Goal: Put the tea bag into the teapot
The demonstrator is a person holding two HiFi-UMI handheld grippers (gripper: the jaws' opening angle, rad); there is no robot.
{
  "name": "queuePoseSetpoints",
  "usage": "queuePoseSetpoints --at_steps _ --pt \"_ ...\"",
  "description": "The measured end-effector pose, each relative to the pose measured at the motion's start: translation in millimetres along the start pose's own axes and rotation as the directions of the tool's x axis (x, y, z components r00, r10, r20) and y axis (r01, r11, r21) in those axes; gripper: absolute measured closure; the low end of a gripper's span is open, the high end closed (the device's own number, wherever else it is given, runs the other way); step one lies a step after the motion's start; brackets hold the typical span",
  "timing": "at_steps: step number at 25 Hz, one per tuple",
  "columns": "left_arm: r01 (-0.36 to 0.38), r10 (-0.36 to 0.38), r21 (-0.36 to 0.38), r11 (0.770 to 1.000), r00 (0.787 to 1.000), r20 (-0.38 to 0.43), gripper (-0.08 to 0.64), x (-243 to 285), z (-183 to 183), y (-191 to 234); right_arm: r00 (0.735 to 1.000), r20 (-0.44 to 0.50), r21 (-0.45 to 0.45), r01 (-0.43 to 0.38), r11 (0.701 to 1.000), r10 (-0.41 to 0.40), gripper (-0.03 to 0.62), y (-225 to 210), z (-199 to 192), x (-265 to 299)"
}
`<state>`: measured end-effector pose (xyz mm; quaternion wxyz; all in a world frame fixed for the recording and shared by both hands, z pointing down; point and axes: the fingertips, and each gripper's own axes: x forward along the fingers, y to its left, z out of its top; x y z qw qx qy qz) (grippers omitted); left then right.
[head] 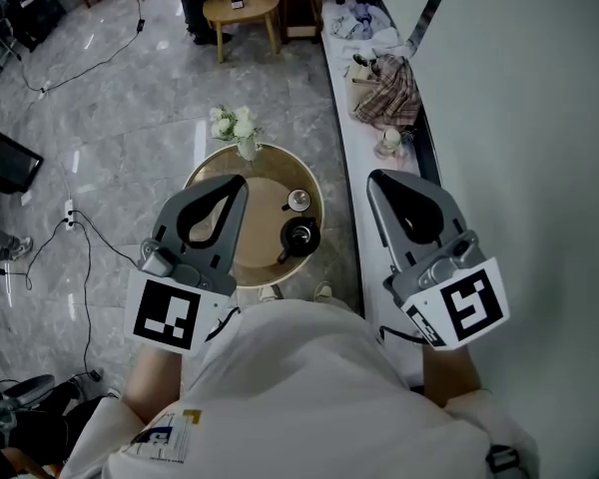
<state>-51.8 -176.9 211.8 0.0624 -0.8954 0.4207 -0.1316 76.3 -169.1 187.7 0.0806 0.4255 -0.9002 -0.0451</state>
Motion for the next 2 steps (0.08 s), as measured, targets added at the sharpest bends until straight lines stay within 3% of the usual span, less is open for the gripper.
queuePoseSetpoints --at_steps 2 --pt "0.001 -0.001 0.001 1.000 1.000 0.001 0.552 0.1 1.3 0.2 1.000 -0.003 -0.003 0.001 1.000 -0.001 0.586 0.2 0.2 -0.2"
